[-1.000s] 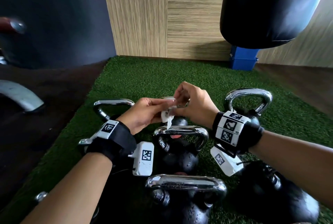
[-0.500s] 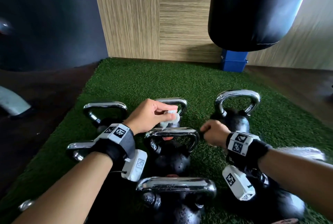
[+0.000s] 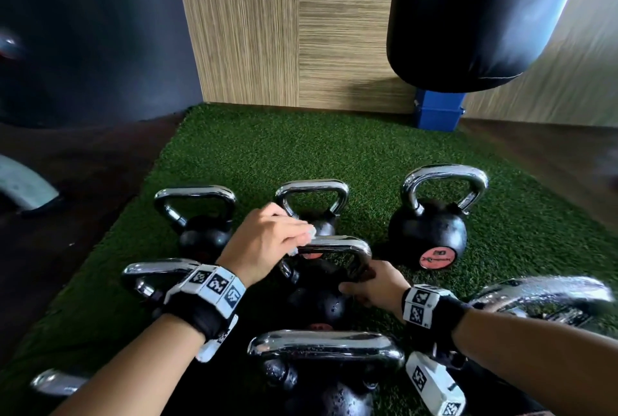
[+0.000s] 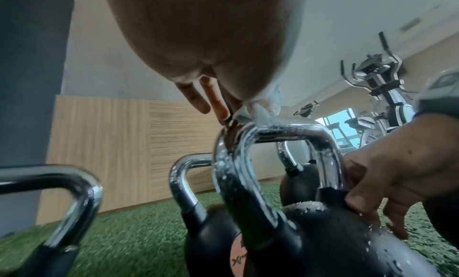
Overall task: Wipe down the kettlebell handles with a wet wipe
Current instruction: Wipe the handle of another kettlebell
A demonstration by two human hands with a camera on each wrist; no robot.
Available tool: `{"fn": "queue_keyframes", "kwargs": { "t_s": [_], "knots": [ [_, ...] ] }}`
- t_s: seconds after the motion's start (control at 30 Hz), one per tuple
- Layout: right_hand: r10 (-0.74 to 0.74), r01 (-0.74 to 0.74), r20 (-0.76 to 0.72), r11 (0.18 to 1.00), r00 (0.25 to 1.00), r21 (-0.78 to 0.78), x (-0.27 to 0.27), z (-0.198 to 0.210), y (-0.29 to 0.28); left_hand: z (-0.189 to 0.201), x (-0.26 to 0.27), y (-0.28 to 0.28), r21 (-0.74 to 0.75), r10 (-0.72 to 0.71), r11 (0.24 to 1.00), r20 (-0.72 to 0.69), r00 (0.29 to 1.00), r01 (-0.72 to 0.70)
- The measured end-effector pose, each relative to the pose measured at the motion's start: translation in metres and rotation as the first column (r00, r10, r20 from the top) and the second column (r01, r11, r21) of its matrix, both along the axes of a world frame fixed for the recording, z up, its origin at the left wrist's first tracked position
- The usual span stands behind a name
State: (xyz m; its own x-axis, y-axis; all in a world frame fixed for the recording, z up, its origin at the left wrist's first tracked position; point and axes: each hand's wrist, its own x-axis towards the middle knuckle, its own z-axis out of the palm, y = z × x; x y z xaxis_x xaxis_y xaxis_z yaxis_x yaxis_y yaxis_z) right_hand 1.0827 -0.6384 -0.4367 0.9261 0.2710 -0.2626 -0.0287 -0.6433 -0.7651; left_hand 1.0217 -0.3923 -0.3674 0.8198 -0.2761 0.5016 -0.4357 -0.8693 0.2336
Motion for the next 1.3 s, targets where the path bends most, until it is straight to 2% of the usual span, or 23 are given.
{"fn": "queue_keyframes", "kwargs": {
  "t_s": [0.2, 0.3, 0.37, 0.43, 0.6, 0.67, 0.73, 0.9, 1.07, 1.17, 1.2, 1.3],
  "knots": [
    [0.001, -0.001, 0.020, 1.000, 1.000, -0.030, 0.002, -0.003, -0.002, -0.011, -0.014, 0.000, 0.061, -0.049, 0.997, 0.030, 0.998, 0.047],
    [0.017, -0.014, 0.050, 0.998, 0.999, -0.055, 0.004, -0.003, -0.003, -0.020, -0.022, 0.013, -0.149, 0.077, 0.986, 0.000, 0.997, -0.076],
    [0.018, -0.013, 0.075, 0.997, 0.997, -0.075, 0.005, -0.004, -0.003, -0.029, -0.029, 0.021, -0.324, 0.207, 0.924, -0.027, 0.978, -0.205],
    [0.026, -0.018, 0.096, 0.997, 0.995, -0.080, 0.006, -0.005, -0.004, -0.039, -0.035, 0.023, -0.406, 0.258, 0.878, -0.042, 0.965, -0.253],
    [0.029, -0.022, 0.117, 0.998, 0.993, -0.061, 0.008, -0.004, -0.004, -0.063, -0.035, 0.034, -0.560, 0.225, 0.790, -0.111, 0.968, -0.248],
    [0.037, -0.030, 0.112, 0.998, 0.993, -0.064, 0.009, -0.004, -0.004, -0.071, -0.033, 0.039, -0.652, 0.167, 0.709, -0.216, 0.962, -0.269],
    [0.043, -0.034, 0.120, 0.997, 0.992, -0.075, 0.010, -0.003, -0.004, -0.076, -0.031, 0.039, -0.757, 0.039, 0.597, -0.303, 0.952, -0.265],
    [0.055, -0.046, 0.123, 0.996, 0.991, -0.076, 0.010, -0.004, -0.005, -0.091, -0.031, 0.040, -0.828, -0.056, 0.496, -0.331, 0.942, -0.261],
    [0.060, -0.060, 0.139, 0.998, 0.988, -0.006, 0.010, -0.009, -0.003, -0.110, -0.031, 0.023, -0.825, -0.067, 0.409, -0.453, 0.889, -0.389],
    [0.053, -0.062, 0.115, 0.996, 0.992, 0.069, 0.007, -0.008, -0.002, -0.112, -0.033, 0.018, -0.804, -0.067, 0.430, -0.482, 0.874, -0.410],
    [0.051, -0.060, 0.107, 0.995, 0.993, 0.086, 0.006, -0.008, -0.002, -0.111, -0.034, 0.020, -0.788, -0.063, 0.461, -0.488, 0.871, -0.408],
    [0.036, -0.046, 0.092, 0.993, 0.995, 0.105, 0.005, -0.007, -0.001, -0.106, -0.039, 0.024, -0.676, 0.014, 0.622, -0.495, 0.869, -0.396]
  ]
}}
